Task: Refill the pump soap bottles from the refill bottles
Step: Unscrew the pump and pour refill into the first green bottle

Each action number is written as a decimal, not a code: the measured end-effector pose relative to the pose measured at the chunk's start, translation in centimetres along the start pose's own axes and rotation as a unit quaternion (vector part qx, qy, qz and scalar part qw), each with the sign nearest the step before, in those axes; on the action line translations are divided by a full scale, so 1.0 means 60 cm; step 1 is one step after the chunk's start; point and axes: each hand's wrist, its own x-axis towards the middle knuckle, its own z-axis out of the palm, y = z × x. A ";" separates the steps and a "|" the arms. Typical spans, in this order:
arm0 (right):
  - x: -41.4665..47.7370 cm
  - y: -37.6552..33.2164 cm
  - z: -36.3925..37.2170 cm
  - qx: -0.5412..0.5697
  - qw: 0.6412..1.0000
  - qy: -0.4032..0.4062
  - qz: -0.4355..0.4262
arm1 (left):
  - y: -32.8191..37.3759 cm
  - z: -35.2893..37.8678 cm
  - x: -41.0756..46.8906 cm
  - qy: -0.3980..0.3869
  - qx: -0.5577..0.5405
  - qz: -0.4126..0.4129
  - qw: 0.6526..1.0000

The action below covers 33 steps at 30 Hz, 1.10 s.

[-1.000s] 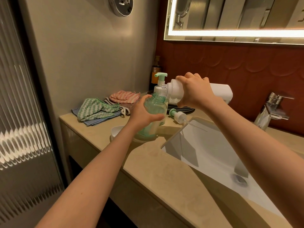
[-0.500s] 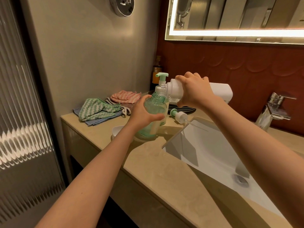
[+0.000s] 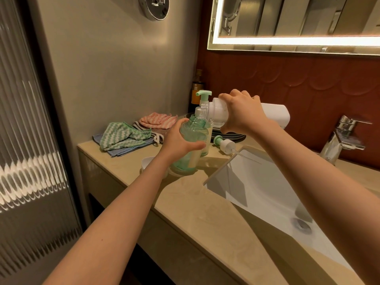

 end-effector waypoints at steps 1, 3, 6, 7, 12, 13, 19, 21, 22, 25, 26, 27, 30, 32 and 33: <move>0.000 -0.001 0.000 0.001 1.000 0.000 0.000 | -0.001 -0.001 0.000 0.001 -0.003 -0.002 1.000; 0.000 -0.002 0.000 0.002 1.000 0.002 -0.002 | -0.003 -0.001 0.001 0.000 -0.010 -0.005 1.000; 0.001 -0.004 0.000 0.000 1.000 0.002 -0.006 | -0.005 -0.001 0.001 0.000 -0.018 -0.008 1.000; 0.002 -0.005 0.000 -0.002 1.000 0.002 -0.007 | -0.005 -0.002 0.001 0.001 -0.018 -0.007 1.000; 0.002 -0.004 -0.001 -0.006 1.000 0.001 -0.006 | -0.004 -0.002 0.001 0.000 -0.018 -0.004 1.000; 0.002 -0.004 -0.001 -0.007 1.000 0.001 -0.006 | -0.004 -0.002 0.001 0.000 -0.017 -0.004 1.000; 0.004 -0.005 -0.002 -0.013 1.000 -0.001 -0.008 | -0.004 -0.002 0.002 0.002 -0.017 -0.006 1.000; 0.004 -0.005 -0.002 -0.009 1.000 -0.003 -0.006 | -0.006 -0.002 0.003 0.001 -0.020 -0.010 1.000; 0.003 -0.006 -0.002 -0.007 1.000 -0.003 -0.005 | -0.006 -0.002 0.003 0.001 -0.020 -0.010 1.000; 0.002 -0.007 -0.001 -0.004 1.000 -0.003 -0.005 | -0.008 -0.001 0.004 0.004 -0.018 -0.013 1.000; 0.002 -0.007 -0.001 -0.004 1.000 -0.003 -0.005 | -0.008 0.000 0.005 0.005 -0.016 -0.013 1.000; 0.002 -0.007 -0.002 -0.005 1.000 -0.002 -0.006 | -0.008 0.000 0.005 0.007 -0.014 -0.013 1.000; 0.003 -0.008 -0.002 -0.003 1.000 -0.003 -0.005 | -0.010 -0.001 0.006 0.007 -0.014 -0.015 1.000; 0.003 -0.008 -0.002 0.001 1.000 -0.004 -0.004 | -0.010 0.000 0.006 0.006 -0.017 -0.014 1.000; 0.003 -0.009 -0.002 0.002 1.000 -0.005 -0.004 | -0.011 0.000 0.006 0.006 -0.018 -0.013 1.000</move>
